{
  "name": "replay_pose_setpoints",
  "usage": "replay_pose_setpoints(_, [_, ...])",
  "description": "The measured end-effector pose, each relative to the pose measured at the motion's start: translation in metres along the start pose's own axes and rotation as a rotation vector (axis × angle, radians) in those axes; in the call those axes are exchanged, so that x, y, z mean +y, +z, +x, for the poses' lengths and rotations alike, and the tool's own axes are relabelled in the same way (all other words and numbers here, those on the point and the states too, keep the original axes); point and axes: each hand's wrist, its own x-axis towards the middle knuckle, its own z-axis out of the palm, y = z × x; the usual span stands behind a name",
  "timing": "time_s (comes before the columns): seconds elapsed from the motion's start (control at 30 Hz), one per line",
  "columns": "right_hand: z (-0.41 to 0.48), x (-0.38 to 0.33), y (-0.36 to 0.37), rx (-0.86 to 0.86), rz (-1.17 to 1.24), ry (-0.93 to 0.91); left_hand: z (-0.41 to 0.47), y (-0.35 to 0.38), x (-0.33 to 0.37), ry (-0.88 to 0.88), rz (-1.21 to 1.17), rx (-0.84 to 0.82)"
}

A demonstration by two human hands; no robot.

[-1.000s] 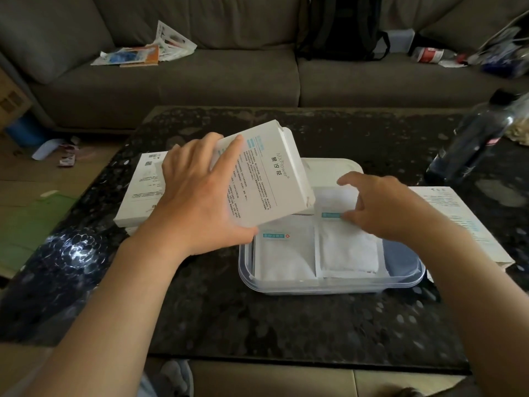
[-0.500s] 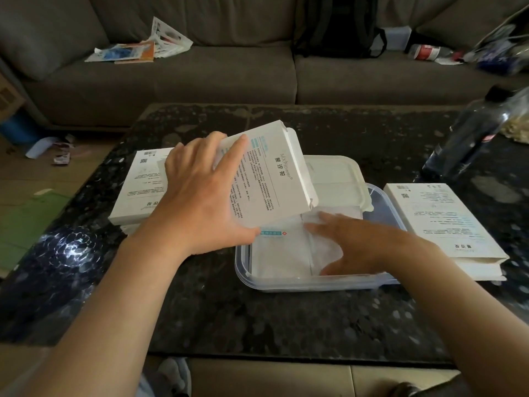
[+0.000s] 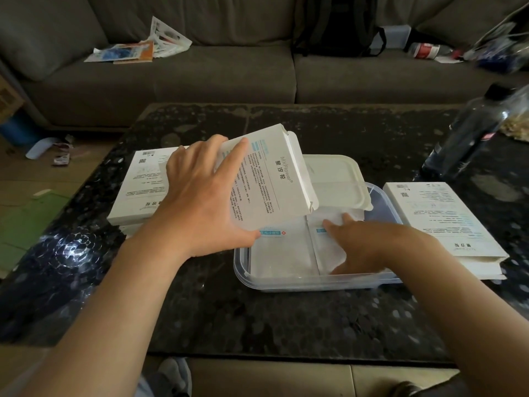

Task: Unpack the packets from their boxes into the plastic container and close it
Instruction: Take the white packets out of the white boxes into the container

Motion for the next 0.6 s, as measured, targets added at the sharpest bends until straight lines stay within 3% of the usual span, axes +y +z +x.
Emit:
replay_pose_setpoints(0.23, [-0.004, -0.004, 0.0, 0.039, 0.046, 0.0, 0.0, 0.001, 0.001, 0.003, -0.002, 0.0])
replay_pose_setpoints(0.4, [-0.011, -0.002, -0.002, 0.17, 0.195, -0.018, 0.001, 0.001, 0.001, 0.004, 0.002, 0.0])
replay_pose_setpoints(0.6, [-0.01, -0.003, -0.002, 0.154, 0.201, -0.019, -0.001, 0.001, 0.001, 0.014, -0.002, 0.003])
